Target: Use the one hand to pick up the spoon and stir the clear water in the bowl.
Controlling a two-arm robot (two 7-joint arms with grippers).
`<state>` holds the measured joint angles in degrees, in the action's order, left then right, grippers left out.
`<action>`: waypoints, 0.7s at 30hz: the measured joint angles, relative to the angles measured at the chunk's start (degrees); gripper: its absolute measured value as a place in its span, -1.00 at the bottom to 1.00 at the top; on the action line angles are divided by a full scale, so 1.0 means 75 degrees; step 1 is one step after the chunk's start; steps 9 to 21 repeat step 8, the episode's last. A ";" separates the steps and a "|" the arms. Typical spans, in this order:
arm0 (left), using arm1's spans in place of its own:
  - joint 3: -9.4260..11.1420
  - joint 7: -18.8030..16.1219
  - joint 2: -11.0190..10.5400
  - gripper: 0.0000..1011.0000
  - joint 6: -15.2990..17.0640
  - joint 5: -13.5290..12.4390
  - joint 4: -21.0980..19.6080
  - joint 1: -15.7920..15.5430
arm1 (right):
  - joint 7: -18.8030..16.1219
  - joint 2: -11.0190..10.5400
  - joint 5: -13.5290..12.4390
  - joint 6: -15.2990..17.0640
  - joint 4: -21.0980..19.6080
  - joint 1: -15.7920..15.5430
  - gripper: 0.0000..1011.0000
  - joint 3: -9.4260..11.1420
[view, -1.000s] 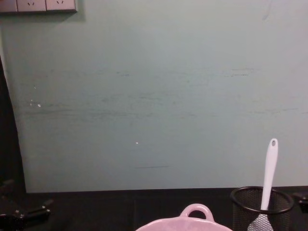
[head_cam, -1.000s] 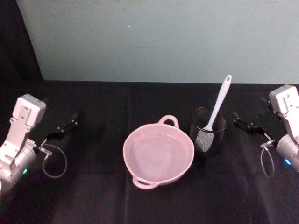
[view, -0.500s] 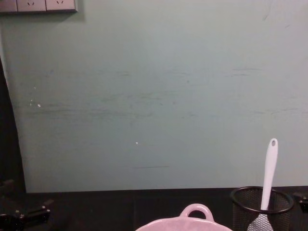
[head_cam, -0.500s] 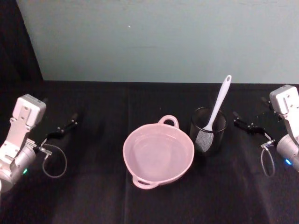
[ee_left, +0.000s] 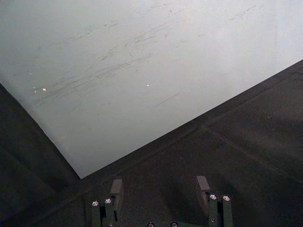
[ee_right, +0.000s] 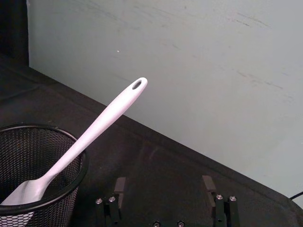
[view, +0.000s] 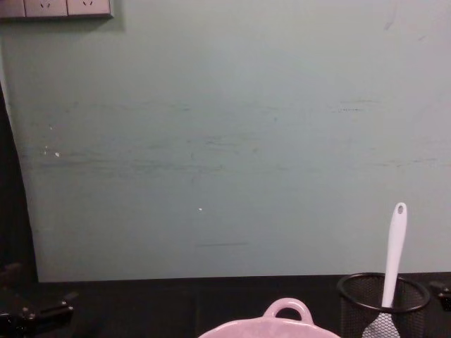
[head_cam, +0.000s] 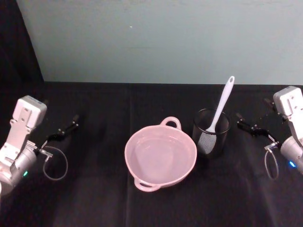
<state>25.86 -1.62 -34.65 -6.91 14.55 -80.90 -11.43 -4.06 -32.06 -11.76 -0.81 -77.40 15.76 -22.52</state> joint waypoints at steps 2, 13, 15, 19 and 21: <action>0.0000 0.0000 0.0000 0.99 0.0000 0.0000 0.0000 0.0000 | 0.0002 0.0000 0.0000 -0.0001 0.0000 0.0000 0.98 0.0000; 0.0000 0.0000 0.0000 0.99 0.0000 0.0000 0.0000 0.0000 | 0.0006 -0.0001 0.0000 -0.0001 0.0000 0.0000 0.98 0.0000; 0.0000 0.0000 0.0000 0.99 0.0000 0.0000 0.0000 0.0000 | 0.0006 -0.0001 0.0000 -0.0001 0.0000 0.0000 0.98 0.0000; 0.0000 0.0000 0.0000 0.99 0.0000 0.0000 0.0000 0.0000 | 0.0006 -0.0001 0.0000 -0.0001 0.0000 0.0000 0.98 0.0000; 0.0000 0.0000 0.0000 0.99 0.0000 0.0000 0.0000 0.0000 | 0.0006 -0.0001 0.0000 -0.0001 0.0000 0.0000 0.98 0.0000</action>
